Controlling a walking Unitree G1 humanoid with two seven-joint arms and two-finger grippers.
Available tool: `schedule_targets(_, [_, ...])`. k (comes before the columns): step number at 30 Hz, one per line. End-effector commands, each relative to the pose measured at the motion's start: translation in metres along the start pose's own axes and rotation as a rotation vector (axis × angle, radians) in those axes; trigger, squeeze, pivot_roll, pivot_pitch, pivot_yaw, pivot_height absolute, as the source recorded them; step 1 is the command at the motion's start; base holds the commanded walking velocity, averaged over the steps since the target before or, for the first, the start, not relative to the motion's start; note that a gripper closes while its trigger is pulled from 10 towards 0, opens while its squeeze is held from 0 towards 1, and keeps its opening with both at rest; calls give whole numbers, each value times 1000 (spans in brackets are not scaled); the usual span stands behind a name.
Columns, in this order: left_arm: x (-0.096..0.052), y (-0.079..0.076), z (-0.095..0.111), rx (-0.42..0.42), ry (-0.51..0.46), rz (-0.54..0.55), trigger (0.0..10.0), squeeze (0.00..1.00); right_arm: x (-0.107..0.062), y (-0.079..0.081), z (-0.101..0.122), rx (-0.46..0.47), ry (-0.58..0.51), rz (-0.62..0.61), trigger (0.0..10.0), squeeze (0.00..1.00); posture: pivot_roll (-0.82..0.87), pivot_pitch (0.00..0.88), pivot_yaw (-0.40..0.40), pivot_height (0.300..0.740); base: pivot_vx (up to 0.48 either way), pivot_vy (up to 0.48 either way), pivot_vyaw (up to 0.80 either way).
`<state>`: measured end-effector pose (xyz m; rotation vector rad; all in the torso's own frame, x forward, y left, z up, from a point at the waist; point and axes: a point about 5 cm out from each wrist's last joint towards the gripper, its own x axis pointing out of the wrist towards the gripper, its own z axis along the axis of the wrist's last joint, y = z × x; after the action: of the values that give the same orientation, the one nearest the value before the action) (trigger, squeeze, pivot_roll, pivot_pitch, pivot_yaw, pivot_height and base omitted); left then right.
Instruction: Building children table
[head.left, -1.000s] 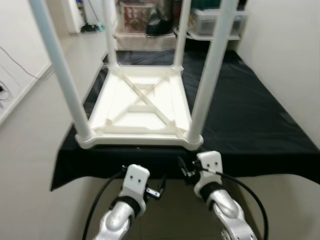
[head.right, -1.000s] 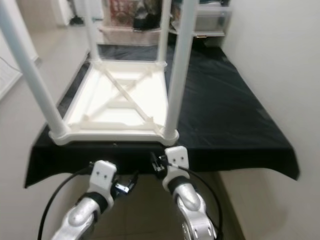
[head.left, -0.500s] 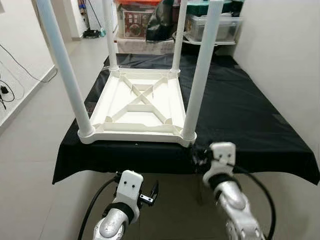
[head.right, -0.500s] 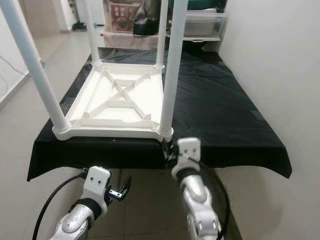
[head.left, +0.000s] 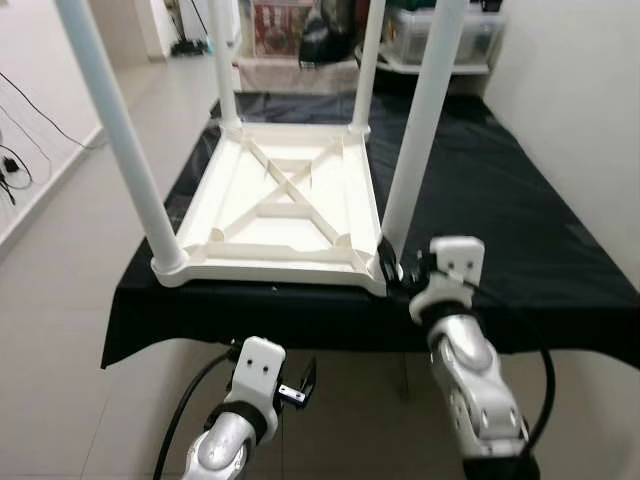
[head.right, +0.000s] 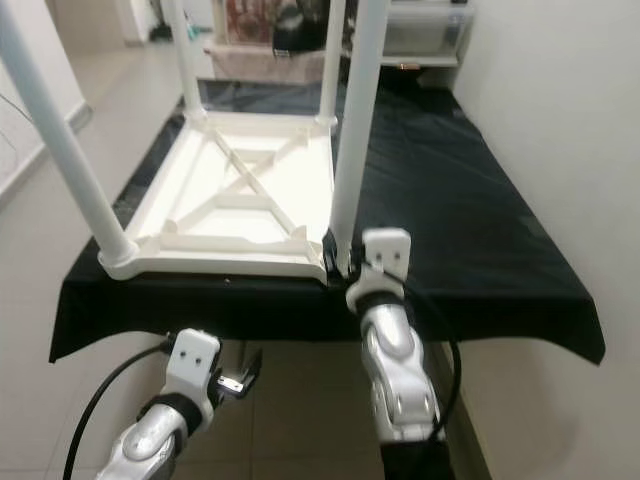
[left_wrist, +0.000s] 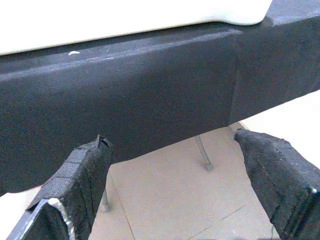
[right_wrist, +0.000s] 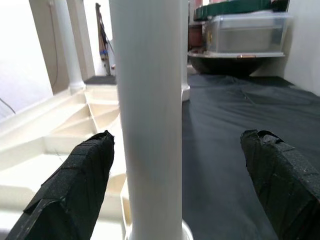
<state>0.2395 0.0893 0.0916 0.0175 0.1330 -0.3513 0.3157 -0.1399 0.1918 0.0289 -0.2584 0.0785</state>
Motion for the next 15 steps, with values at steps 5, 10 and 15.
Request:
schedule_targets(5, [-2,1,-2,-3,19,-2,10000,0,13,7,8,64,-3,21,10000,0,79,112,-54,740,0,0,0])
schedule_targets(10, [-2,1,-2,-2,20,-1,10000,0,22,13,12,71,-6,19,10000,0,80,113,-52,740,0,0,0])
schedule_targets(15, [-3,0,-3,-1,23,-4,10000,0,33,14,6,35,64,-32,10000,0,84,111,-54,740,0,0,0])
